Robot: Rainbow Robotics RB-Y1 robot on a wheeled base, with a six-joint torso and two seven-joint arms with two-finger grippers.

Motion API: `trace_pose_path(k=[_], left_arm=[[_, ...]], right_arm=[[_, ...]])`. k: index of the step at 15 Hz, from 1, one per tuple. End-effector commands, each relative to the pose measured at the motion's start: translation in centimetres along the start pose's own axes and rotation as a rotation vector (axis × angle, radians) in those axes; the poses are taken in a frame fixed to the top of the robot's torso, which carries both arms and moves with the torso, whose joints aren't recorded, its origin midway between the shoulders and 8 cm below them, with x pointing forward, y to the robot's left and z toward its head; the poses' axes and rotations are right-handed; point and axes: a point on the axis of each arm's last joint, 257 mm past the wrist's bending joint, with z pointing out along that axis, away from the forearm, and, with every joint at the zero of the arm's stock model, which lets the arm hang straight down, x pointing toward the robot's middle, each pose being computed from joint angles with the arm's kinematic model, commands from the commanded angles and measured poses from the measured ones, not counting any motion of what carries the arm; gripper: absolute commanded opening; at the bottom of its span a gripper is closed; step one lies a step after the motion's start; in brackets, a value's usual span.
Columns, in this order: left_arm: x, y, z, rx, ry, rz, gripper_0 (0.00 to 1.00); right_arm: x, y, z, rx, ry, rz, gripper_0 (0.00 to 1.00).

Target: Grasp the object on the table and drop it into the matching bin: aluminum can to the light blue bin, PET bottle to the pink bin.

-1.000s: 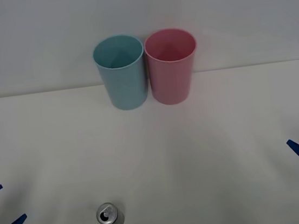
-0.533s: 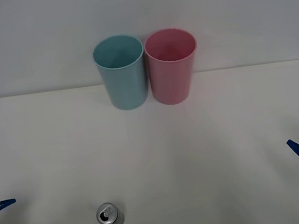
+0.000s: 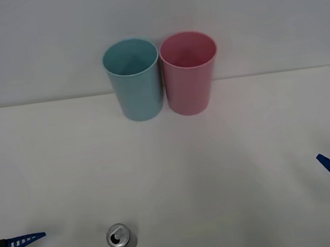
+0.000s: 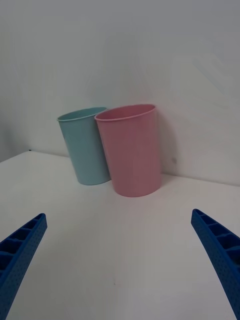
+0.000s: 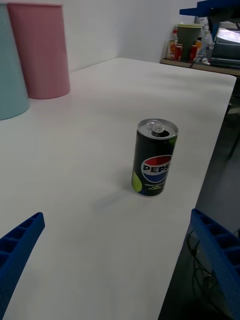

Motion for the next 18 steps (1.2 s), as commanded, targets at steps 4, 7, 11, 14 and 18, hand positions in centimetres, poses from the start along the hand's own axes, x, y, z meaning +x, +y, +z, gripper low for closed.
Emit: trace_pose_path(k=[4,7,11,14,18], left_arm=[[0.2,-1.3,2.7,0.032,-0.035,-0.022,1.0],[0.2,-1.9,4.7,0.038,-0.063,-0.029,1.0],[0.7,-2.6,7.3,0.046,-0.071,-0.024,1.0],[0.9,-3.1,8.9,0.059,-0.074,-0.024,1.0],[1.4,-3.3,11.4,0.068,-0.088,-0.026,1.0]], right_arm=[[0.0,0.0,0.0,0.0,0.0,0.0,1.0],[0.0,0.0,0.0,0.0,0.0,0.0,1.0],[0.0,0.0,0.0,0.0,0.0,0.0,1.0],[0.0,0.0,0.0,0.0,0.0,0.0,1.0],[0.0,0.0,0.0,0.0,0.0,0.0,1.0]])
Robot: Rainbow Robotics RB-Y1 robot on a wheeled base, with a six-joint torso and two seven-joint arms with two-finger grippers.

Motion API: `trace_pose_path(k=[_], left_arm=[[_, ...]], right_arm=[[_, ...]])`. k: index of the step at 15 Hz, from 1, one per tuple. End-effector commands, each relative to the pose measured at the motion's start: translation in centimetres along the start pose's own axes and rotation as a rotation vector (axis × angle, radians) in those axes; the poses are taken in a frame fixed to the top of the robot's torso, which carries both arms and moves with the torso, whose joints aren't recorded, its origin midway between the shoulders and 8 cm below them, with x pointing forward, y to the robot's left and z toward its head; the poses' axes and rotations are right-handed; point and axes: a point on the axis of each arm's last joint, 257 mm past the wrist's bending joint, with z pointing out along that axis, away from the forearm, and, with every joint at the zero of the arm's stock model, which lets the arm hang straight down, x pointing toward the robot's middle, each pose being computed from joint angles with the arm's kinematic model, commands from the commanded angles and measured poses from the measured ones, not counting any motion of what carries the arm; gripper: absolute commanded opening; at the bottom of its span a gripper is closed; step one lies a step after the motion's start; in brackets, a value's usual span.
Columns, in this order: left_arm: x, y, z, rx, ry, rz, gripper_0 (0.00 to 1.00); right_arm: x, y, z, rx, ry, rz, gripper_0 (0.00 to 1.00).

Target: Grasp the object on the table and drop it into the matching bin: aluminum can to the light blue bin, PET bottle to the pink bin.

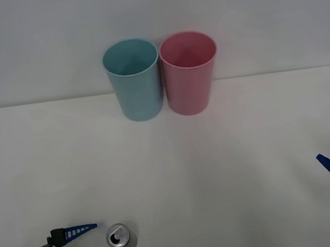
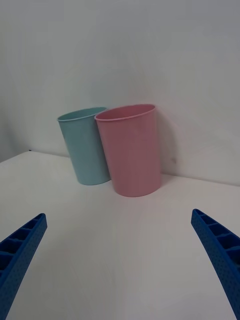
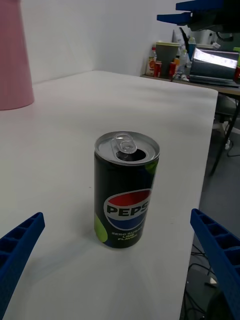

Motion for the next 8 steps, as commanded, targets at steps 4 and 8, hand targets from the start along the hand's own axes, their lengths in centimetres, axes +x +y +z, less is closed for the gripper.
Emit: trace_pose_path(k=[4,8], left_arm=[[0.4,0.1,2.9,0.019,-0.013,0.004,1.0],[0.4,-0.2,4.6,0.02,-0.026,-0.001,1.0]], right_arm=[[0.0,0.0,0.0,0.0,0.0,0.0,1.0],[0.0,0.0,0.0,0.0,0.0,0.0,1.0]])
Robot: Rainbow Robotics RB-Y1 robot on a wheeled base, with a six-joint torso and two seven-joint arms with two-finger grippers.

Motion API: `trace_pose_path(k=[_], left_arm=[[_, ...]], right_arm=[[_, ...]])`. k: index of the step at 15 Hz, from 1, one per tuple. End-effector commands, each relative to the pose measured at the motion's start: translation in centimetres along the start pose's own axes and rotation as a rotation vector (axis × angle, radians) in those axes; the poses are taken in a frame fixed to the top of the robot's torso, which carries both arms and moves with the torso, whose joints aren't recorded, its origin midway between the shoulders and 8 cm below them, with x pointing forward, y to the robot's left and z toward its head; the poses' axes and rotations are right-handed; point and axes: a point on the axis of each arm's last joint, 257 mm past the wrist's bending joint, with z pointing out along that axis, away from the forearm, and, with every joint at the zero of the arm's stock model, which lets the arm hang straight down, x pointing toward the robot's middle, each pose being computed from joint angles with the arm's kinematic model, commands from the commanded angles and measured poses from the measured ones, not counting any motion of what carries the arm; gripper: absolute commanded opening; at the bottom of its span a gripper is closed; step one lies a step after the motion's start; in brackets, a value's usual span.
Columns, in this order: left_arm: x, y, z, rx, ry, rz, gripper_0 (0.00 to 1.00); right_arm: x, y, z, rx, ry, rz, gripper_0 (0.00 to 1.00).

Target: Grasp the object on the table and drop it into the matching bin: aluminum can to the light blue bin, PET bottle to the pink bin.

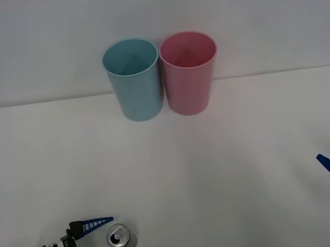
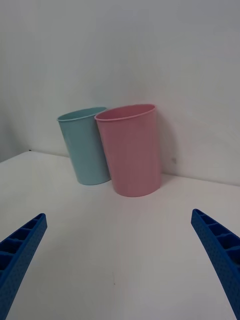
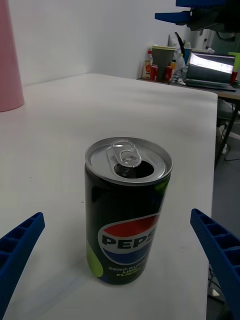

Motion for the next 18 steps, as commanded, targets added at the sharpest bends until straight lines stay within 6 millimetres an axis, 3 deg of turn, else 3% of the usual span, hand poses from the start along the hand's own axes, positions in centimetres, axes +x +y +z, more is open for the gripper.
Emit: trace_pose_path(k=[1,7,8,9,10,11,18], left_arm=[[0.04,0.0,0.96,0.0,-0.003,0.002,1.0],[0.25,0.17,1.55,0.004,0.001,0.006,1.0],[0.33,0.16,1.55,0.005,0.005,0.007,0.71],[0.35,0.11,1.55,0.007,0.005,0.007,0.31],[0.3,0.16,1.59,0.007,0.004,0.008,0.12],[0.26,0.21,1.62,0.007,0.004,0.01,0.03],[0.11,0.54,1.59,0.001,0.001,0.002,0.0]], right_arm=[[0.0,0.0,0.0,0.0,0.0,0.0,1.0],[0.0,0.0,0.0,0.0,0.0,0.0,1.0],[0.0,0.0,0.0,0.0,0.0,0.0,1.0],[0.0,0.0,0.0,0.0,0.0,0.0,1.0],[0.0,0.0,0.0,0.0,0.0,0.0,1.0],[0.0,0.0,0.0,0.0,0.0,0.0,1.0],[0.0,0.0,0.0,0.0,0.0,0.0,1.0]])
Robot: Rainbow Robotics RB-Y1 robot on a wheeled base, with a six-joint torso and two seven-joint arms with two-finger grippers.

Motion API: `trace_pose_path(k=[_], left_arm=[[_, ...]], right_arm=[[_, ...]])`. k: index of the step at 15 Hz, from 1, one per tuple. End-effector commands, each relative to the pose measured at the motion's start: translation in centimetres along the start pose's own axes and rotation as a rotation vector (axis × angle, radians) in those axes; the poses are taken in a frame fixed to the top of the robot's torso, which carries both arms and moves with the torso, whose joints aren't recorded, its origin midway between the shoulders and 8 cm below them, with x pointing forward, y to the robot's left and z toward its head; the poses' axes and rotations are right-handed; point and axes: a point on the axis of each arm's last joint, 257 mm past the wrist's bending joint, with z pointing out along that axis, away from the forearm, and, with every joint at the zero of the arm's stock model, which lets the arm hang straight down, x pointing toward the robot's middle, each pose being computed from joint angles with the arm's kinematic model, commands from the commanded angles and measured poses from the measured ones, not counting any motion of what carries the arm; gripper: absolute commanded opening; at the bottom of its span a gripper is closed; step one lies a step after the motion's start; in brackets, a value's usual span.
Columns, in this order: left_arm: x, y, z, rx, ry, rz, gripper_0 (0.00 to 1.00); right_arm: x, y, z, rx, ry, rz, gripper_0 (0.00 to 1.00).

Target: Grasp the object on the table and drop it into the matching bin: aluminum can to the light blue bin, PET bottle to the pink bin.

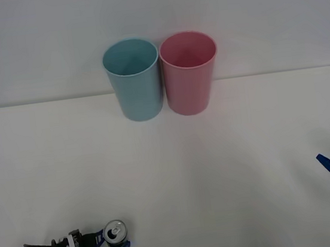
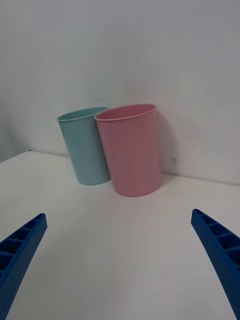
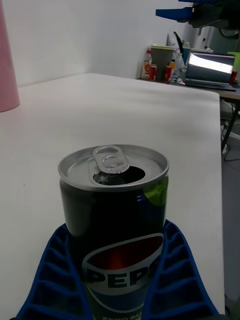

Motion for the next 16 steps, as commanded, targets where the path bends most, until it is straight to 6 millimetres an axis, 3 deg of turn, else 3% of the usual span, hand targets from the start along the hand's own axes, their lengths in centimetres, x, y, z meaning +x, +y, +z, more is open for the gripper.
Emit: trace_pose_path(k=[1,5,11,16], left_arm=[[-0.1,0.3,-0.3,-0.011,-0.002,0.0,0.0],[-0.7,1.2,-1.1,-0.043,-0.021,-0.007,0.0],[-3.3,3.9,-2.9,-0.143,-0.082,-0.011,0.0],[-7.4,7.5,-3.6,-0.302,-0.124,-0.036,0.0]], right_arm=[[0.0,0.0,0.0,0.0,0.0,0.0,1.0],[0.0,0.0,0.0,0.0,0.0,0.0,1.0],[0.0,0.0,0.0,0.0,0.0,0.0,1.0],[0.0,0.0,0.0,0.0,0.0,0.0,1.0]])
